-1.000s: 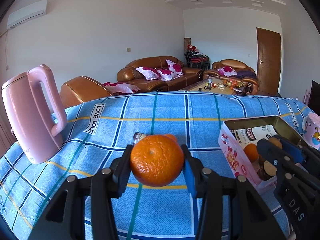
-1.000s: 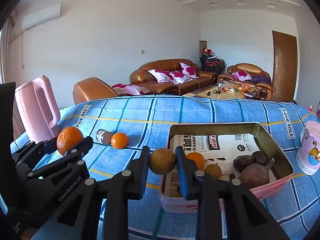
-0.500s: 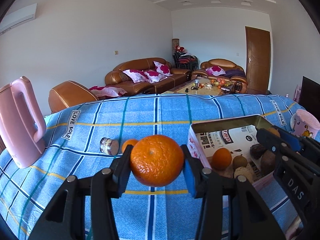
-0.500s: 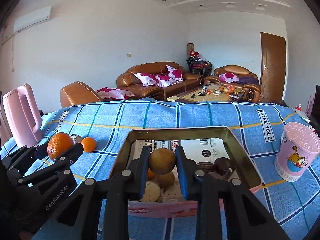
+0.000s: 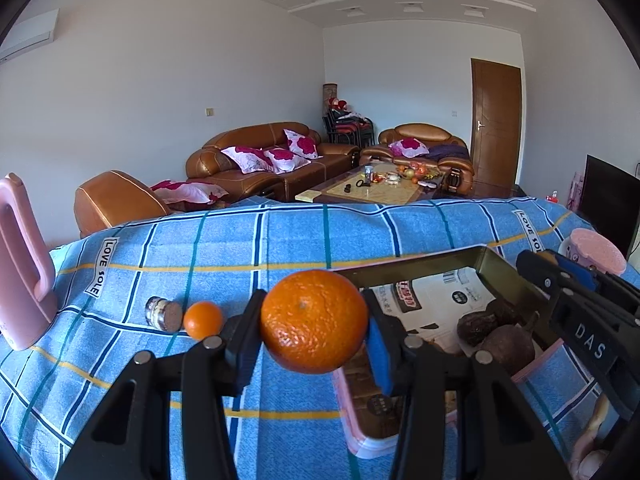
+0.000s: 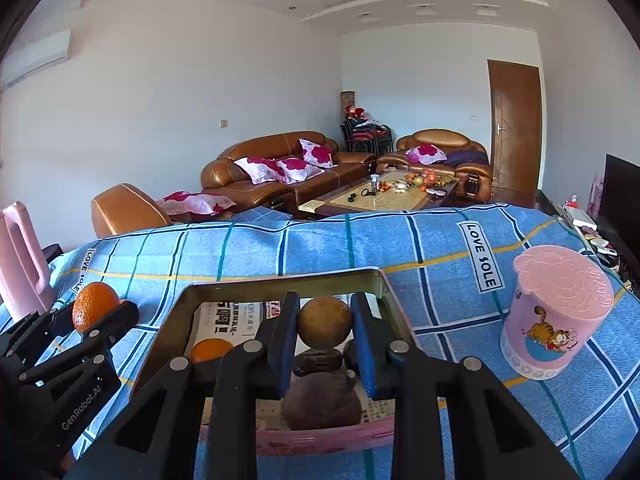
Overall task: Organize fruits
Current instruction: 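Lower the orange into the pink tin with the left tool while the right tool releases the kiwi there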
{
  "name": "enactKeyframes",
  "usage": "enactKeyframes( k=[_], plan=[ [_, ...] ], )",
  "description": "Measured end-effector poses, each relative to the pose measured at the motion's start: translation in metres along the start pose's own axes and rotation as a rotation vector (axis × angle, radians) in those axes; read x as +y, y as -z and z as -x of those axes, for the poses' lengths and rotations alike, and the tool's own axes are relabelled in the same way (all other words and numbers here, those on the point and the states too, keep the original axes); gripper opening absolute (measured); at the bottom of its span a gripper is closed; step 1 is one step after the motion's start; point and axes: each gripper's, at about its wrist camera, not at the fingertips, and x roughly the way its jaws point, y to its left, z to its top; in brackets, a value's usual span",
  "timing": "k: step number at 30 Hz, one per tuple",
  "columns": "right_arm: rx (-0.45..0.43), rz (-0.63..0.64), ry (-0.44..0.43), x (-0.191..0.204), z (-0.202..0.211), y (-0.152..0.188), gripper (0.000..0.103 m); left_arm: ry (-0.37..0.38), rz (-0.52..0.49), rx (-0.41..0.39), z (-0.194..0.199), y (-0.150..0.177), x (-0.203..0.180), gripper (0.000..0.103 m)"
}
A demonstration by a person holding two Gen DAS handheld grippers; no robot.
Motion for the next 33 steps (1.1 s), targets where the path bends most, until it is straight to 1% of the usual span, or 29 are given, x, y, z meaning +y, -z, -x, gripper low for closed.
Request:
enactKeyframes(
  k=[5,12,15,20,28,33],
  plan=[
    [0.003,-0.021,0.024,-0.012,-0.006,-0.004,0.028,0.038,-0.016,0.004,-0.009,-0.006,-0.019,0.048],
    [0.023,-0.017,0.052,-0.023,-0.021,-0.009,0.028,0.066,-0.036,0.035,-0.027,-0.009,-0.044,0.048],
    [0.039,-0.014,0.061,-0.027,-0.029,-0.012,0.028,0.078,-0.03,0.048,-0.033,-0.011,-0.05,0.048],
    [0.062,-0.004,0.064,-0.029,-0.039,-0.014,0.028,0.092,-0.025,0.102,-0.048,-0.014,-0.054,0.048],
    [0.125,-0.002,0.007,-0.027,-0.057,-0.015,0.028,0.111,-0.002,0.177,-0.066,-0.013,-0.054,0.048],
    [0.146,0.004,-0.019,-0.023,-0.06,-0.014,0.028,0.104,-0.001,0.188,-0.067,-0.012,-0.055,0.049]
  ],
)
